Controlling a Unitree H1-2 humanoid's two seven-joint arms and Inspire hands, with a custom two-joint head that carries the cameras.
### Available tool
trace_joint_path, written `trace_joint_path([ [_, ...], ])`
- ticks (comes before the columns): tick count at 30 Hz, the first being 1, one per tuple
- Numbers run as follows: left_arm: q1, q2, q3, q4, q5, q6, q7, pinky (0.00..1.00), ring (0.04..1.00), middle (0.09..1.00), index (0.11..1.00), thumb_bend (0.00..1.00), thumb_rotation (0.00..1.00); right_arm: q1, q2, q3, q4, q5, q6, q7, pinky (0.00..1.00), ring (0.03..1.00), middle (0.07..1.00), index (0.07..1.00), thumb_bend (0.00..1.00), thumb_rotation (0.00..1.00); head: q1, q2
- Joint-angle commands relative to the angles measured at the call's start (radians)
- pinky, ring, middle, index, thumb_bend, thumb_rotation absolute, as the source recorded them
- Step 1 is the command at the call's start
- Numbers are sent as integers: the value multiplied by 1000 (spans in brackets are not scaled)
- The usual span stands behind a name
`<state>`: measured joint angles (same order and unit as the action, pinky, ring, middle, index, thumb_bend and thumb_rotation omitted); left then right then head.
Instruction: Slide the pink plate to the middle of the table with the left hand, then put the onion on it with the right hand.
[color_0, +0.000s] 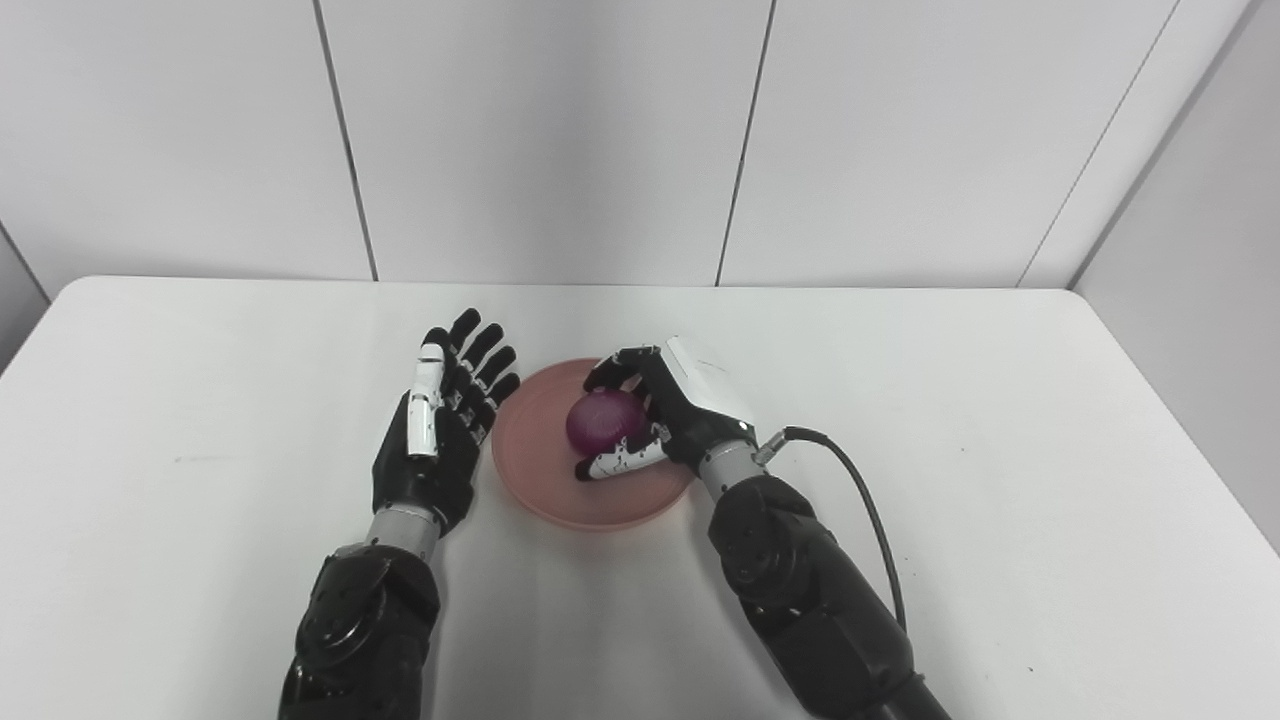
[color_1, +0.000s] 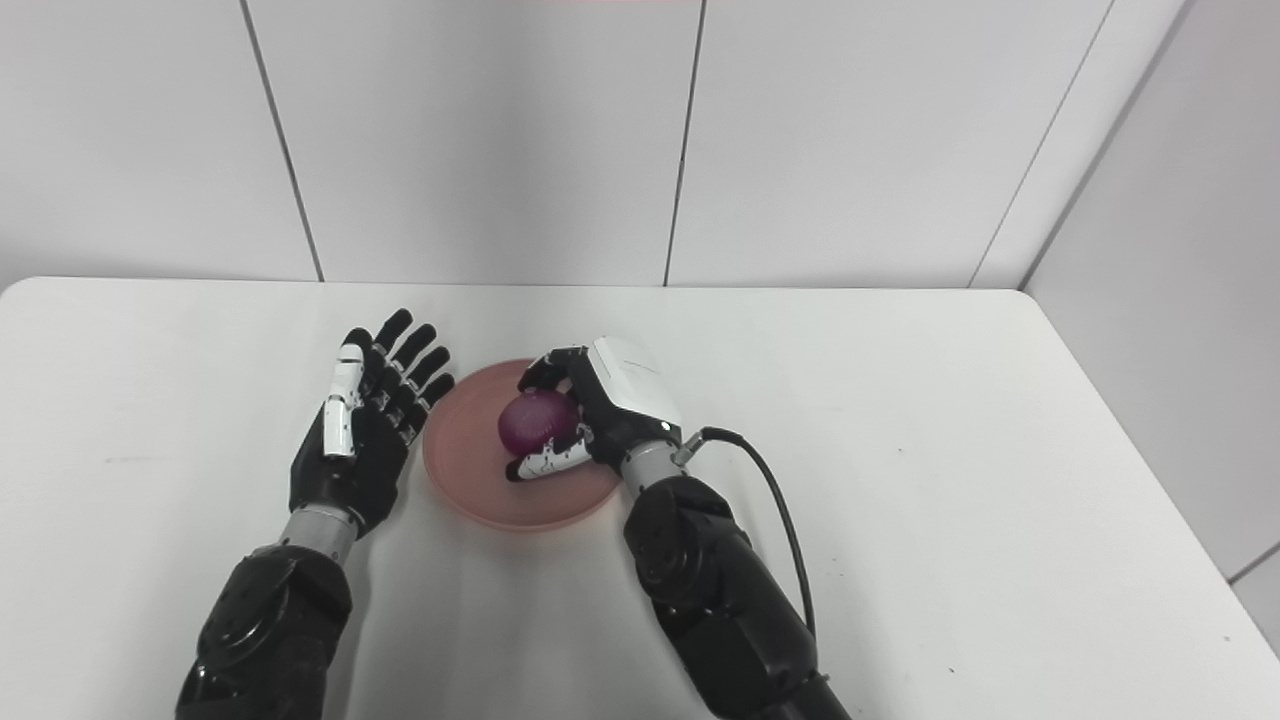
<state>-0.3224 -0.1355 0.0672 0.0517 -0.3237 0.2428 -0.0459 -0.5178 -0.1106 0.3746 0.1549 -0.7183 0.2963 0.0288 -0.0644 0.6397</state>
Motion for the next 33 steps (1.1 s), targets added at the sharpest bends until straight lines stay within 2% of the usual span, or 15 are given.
trace_joint_path([
  [1, -19, -11, -10, -35, 6, -32, -5, 922, 922, 930, 919, 428, 1000, -23, 5, 0, -49, -5, -18, -3, 457, 573, 663, 661, 827, 191, 2, -1],
  [4, -20, -12, -10, -34, 5, -31, -6, 927, 925, 933, 921, 429, 1000, -19, -1, 7, -69, -10, -13, 16, 379, 501, 613, 716, 876, 244, 3, 0],
  [5, -20, -12, -11, -34, 5, -32, -6, 929, 926, 934, 921, 429, 1000, -17, -3, 8, -73, -10, -14, 21, 260, 361, 483, 731, 889, 254, 4, 0],
  [7, -20, -13, -12, -34, 7, -34, -5, 929, 927, 935, 921, 428, 1000, -14, -6, 10, -77, -8, -21, 29, 201, 293, 423, 741, 897, 262, 5, 1],
  [9, -20, -14, -12, -34, 6, -36, -7, 931, 927, 935, 922, 428, 1000, -11, -11, 16, -78, -7, -29, 36, 255, 350, 468, 753, 919, 281, 7, 2],
  [10, -20, -14, -12, -34, 5, -35, -7, 931, 928, 935, 922, 428, 1000, -10, -13, 20, -79, -7, -33, 40, 315, 418, 524, 760, 935, 291, 7, 3],
  [11, -20, -14, -11, -34, 4, -34, -6, 930, 927, 934, 921, 428, 1000, -9, -16, 24, -79, -8, -35, 45, 458, 571, 654, 772, 958, 311, 7, 3],
  [14, -21, -15, -10, -34, 4, -35, -4, 928, 926, 934, 921, 428, 1000, -9, -25, 35, -87, -9, -33, 64, 583, 691, 754, 787, 972, 332, 8, 2],
  [15, -21, -14, -10, -33, 4, -36, -5, 928, 927, 934, 920, 427, 1000, -9, -28, 38, -91, -10, -30, 72, 676, 762, 804, 813, 986, 363, 8, 2],
  [19, -22, -14, -9, -32, 4, -38, -4, 930, 928, 933, 918, 427, 1000, -10, -54, 64, -126, -29, -24, 127, 855, 877, 895, 896, 1000, 454, 8, 2],
  [23, -23, -14, -8, -33, 3, -36, -4, 933, 928, 934, 919, 429, 1000, 0, -73, 70, -153, -26, -53, 133, 939, 934, 950, 957, 1000, 525, 9, 2],
  [27, -22, -14, -8, -35, 3, -34, -3, 928, 927, 934, 920, 430, 1000, 9, -85, 66, -165, -27, -65, 127, 947, 947, 966, 977, 1000, 574, 7, 2],
  [33, -22, -13, -8, -33, 1, -36, -7, 933, 930, 936, 925, 427, 1000, 20, -97, 49, -145, -23, -88, 97, 974, 978, 994, 998, 1000, 595, 8, 2],
])
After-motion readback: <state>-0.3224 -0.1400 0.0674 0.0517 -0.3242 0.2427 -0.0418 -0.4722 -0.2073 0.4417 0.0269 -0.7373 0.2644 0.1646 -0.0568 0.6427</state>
